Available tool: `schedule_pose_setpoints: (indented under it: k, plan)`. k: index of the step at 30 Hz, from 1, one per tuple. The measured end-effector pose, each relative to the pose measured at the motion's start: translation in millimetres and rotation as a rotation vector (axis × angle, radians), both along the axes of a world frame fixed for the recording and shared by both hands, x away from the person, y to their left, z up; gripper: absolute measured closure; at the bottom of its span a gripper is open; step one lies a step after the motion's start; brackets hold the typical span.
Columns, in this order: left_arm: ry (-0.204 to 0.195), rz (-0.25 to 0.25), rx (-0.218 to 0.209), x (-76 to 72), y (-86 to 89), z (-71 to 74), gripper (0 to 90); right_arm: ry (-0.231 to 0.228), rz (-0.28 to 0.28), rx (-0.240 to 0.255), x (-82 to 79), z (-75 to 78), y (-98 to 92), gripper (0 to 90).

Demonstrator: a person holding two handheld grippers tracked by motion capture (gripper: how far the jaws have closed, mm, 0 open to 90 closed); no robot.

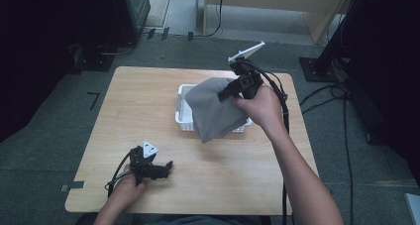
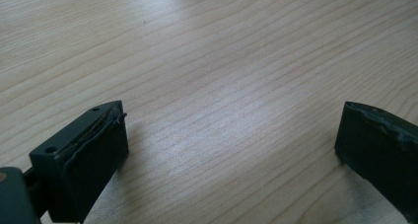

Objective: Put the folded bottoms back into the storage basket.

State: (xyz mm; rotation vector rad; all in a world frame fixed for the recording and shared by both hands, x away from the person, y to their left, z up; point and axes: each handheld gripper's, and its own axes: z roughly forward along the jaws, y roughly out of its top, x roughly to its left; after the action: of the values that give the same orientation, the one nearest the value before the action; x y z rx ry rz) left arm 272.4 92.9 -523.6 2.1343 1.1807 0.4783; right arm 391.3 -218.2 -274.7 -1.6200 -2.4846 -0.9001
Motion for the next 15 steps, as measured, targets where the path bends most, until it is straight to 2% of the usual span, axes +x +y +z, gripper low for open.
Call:
schedule_pose_setpoints:
  k: [2,6,10,12,15]
  plan:
    - [0.001,0.0,0.0,0.0,0.0,0.1,0.0,-0.009,-0.018,0.003,14.0,4.3,1.4,75.6]
    - [0.002,-0.001,0.001,0.0,0.1,0.2,0.0,-0.039,-0.041,0.012,31.1,5.5,3.7,75.5]
    - [0.001,0.001,-0.002,0.0,-0.1,0.1,0.0,-0.041,-0.051,0.028,42.5,1.1,7.8,75.5]
    - [0.001,-0.002,0.002,0.1,0.2,0.2,0.0,-0.028,-0.053,0.046,52.9,-6.4,15.4,75.5]
    - [0.0,-0.002,0.002,0.1,0.2,0.2,0.0,-0.016,-0.045,0.056,57.5,-13.0,21.3,75.4]
